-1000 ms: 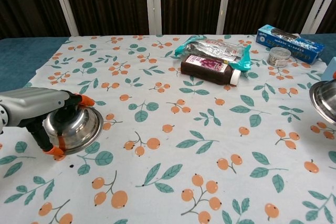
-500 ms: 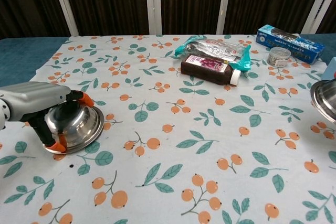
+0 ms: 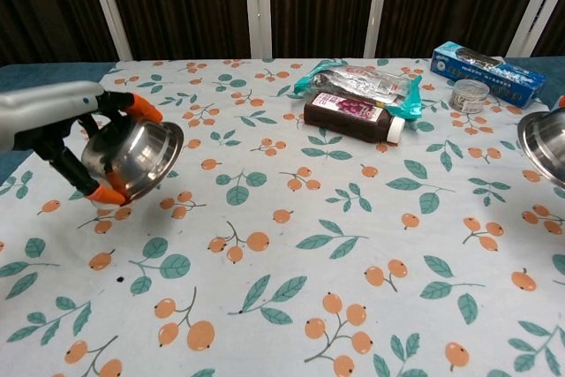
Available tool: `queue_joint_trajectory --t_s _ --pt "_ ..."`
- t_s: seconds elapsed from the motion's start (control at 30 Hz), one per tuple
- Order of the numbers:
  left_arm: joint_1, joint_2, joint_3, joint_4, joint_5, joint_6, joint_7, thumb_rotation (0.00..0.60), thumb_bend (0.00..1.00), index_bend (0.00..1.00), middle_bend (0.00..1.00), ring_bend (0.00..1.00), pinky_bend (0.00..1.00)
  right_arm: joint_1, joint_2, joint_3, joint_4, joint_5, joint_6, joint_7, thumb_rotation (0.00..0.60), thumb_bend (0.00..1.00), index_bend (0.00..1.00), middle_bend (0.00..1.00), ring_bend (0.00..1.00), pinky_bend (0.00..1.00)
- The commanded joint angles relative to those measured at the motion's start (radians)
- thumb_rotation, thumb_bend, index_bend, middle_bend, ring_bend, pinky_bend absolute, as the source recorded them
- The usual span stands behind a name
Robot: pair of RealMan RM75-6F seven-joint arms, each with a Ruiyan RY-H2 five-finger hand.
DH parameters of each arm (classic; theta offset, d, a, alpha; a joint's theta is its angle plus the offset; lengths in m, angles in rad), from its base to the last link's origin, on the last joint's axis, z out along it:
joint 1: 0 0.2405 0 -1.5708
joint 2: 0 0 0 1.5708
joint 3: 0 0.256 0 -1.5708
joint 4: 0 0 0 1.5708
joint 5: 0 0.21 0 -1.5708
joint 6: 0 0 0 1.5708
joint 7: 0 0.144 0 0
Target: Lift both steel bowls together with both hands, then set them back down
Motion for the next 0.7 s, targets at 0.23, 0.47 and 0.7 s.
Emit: queue_joint_trajectory --t_s 0.23,0.47,0.7 --pt "0.073 0.133 -0.057 0.003 0.338 0.029 -0.716 0.600 0.04 0.35 0.33 0.22 0.35 0.009 0.049 0.119 -0.002 -0.076 -0.082 0.346 0.600 0.21 0.44 0.29 0.48 0.54" --pt "0.062 0.117 -0.035 0.082 0.470 0.071 -1.017 0.600 0.03 0.36 0.33 0.22 0.35 0.008 0.100 0.199 0.028 -0.205 -0.223 0.824 0.600 0.21 0.46 0.29 0.48 0.54" --pt "0.047 0.024 -0.033 0.182 0.514 0.139 -1.145 0.600 0.03 0.37 0.32 0.22 0.35 0.012 0.093 0.242 0.102 -0.340 -0.263 1.221 0.600 0.21 0.47 0.29 0.48 0.54"
